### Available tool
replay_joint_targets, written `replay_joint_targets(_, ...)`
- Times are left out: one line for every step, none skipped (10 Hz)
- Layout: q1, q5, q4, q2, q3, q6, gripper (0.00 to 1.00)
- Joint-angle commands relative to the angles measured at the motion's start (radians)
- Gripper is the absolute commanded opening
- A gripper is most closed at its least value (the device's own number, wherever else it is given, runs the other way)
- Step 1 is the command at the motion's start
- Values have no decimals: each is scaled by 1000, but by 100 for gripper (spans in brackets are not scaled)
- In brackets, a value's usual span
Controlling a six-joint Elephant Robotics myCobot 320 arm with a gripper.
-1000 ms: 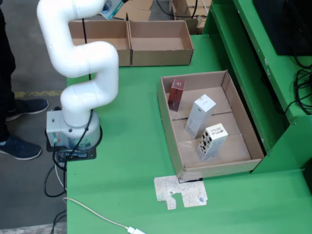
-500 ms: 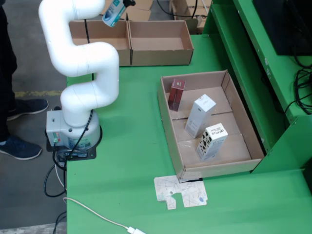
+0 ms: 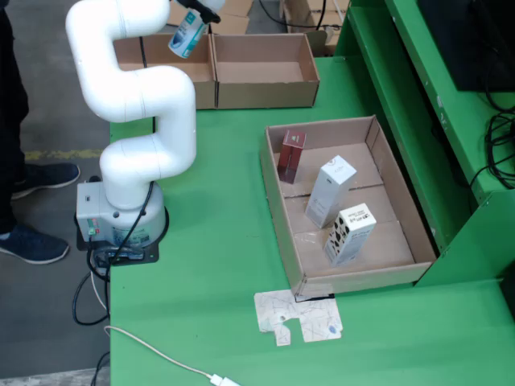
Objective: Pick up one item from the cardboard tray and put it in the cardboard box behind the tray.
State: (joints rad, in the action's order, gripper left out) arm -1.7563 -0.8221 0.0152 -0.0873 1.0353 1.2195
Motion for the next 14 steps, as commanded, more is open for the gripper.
replay_joint_targets(19,5,-448,11,172,-4,0)
replay_joint_targets(11,13,-466,22,195,1,0)
replay_joint_targets(14,12,-496,28,219,-6,0)
replay_joint_targets(11,16,-547,41,263,-14,0)
replay_joint_targets(13,16,-578,40,281,-17,0)
replay_joint_targets(27,0,-603,22,277,-32,0)
replay_joint_targets(41,-9,-641,-7,269,-45,0)
replay_joint_targets(45,-12,-656,-25,264,-42,0)
replay_joint_targets(41,-9,-664,-33,266,-33,0)
replay_joint_targets(47,-9,-674,-48,254,-33,0)
replay_joint_targets(47,-9,-674,-48,254,-33,0)
replay_joint_targets(47,-9,-674,-48,254,-33,0)
replay_joint_targets(47,-9,-674,-48,254,-33,0)
replay_joint_targets(47,-9,-674,-48,254,-33,0)
